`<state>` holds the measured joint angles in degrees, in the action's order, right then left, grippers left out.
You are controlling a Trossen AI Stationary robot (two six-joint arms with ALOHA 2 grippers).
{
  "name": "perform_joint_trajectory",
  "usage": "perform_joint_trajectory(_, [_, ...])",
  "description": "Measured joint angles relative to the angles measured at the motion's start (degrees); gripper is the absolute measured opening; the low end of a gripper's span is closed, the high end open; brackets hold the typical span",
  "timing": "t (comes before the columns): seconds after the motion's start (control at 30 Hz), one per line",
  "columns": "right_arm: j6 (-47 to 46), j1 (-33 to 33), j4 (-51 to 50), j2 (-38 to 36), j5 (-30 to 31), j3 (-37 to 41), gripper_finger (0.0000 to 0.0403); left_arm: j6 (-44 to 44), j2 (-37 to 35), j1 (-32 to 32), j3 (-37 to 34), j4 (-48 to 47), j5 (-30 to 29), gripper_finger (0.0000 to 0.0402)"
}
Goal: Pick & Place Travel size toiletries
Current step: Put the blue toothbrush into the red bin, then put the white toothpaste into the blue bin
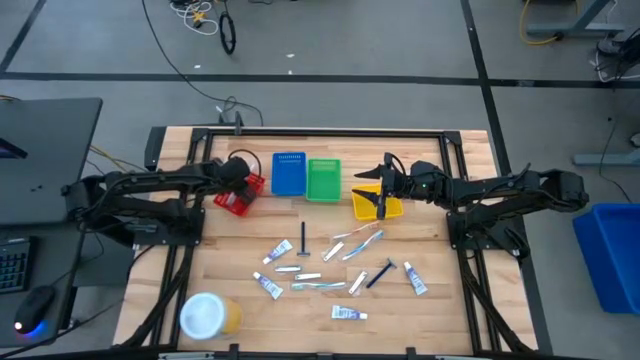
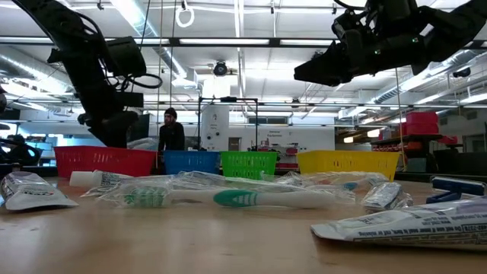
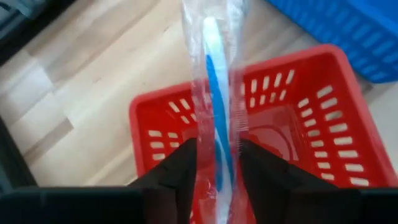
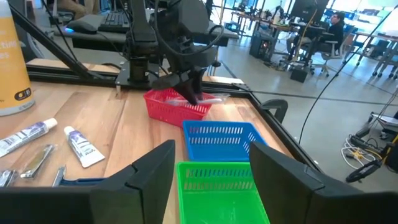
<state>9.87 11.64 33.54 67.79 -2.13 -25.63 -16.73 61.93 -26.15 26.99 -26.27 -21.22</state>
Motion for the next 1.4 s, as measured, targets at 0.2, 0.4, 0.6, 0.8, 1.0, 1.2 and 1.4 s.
perform_joint_trajectory(0.2, [0.0,0.0,-0.04,0.0,-0.04,0.0,0.022,1.99,-0.02,0.0,4.73,-5.11,-1.52,0.0171])
perform_joint_trajectory(0.4, [0.0,0.0,-0.2,0.0,-0.04,0.0,0.021,1.68,-0.02,0.46,9.5,-9.7,0.81,0.019])
perform_joint_trajectory(0.6, [0.0,0.0,-0.33,0.0,0.04,0.0,0.0211,1.34,-0.02,3.88,13.49,-9.68,1.39,0.0191])
perform_joint_trajectory(0.8, [0.0,0.0,-1.6,0.02,0.07,0.02,0.0235,-4.21,-0.02,11.44,16.54,-7.71,5.92,0.0183])
perform_joint_trajectory(1.0, [-0.02,0.0,-1.64,0.02,0.09,0.02,0.0254,-12.27,0.01,22.27,16.54,-3.74,5.99,0.0171])
perform_joint_trajectory(1.2, [0.0,0.0,-1.64,0.02,0.09,0.02,0.0257,-20.37,0.05,33.12,16.54,-3.27,1.3,0.0162])
perform_joint_trajectory(1.4, [-0.02,0.0,-1.63,0.02,0.09,0.02,0.0246,-24.86,3.58,41.12,16.53,-1.86,-1.84,0.016])
